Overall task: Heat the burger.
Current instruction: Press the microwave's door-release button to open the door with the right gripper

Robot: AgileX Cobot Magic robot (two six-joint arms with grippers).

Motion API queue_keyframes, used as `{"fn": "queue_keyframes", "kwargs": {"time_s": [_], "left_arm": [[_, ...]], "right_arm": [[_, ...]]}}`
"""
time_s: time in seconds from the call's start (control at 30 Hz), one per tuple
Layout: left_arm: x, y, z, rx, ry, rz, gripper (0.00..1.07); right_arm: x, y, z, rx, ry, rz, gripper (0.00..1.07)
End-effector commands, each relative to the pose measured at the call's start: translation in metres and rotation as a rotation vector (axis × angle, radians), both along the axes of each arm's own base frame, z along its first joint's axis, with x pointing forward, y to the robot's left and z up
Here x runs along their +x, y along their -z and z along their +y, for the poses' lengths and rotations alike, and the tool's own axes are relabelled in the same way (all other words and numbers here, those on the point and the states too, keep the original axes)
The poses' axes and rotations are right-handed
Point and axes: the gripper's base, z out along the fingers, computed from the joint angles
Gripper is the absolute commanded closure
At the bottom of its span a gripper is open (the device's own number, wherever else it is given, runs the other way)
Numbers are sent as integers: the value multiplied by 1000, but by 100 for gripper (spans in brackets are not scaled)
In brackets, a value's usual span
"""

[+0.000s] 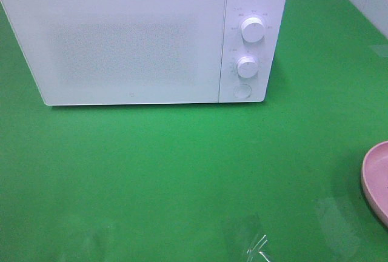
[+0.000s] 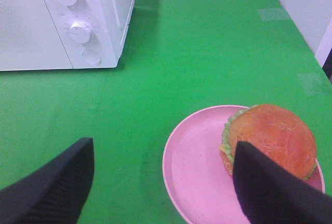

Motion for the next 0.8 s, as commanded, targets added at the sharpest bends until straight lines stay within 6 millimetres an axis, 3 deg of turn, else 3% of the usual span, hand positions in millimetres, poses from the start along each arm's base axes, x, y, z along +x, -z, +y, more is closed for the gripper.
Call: {"fn": "queue_keyframes", "kwargs": {"time_s": [0.03, 0.57, 0.8], "left_arm": [[-1, 0, 0, -6, 5, -25, 9], [-1, 0, 0, -6, 5, -25, 9], [-1, 0, 0, -6, 5, -25, 9]], "right_arm": [[-5, 0, -1, 1, 6, -27, 33], [-3, -5, 0, 2, 3, -31, 33], [15, -14, 2, -4, 0, 30, 33]]}}
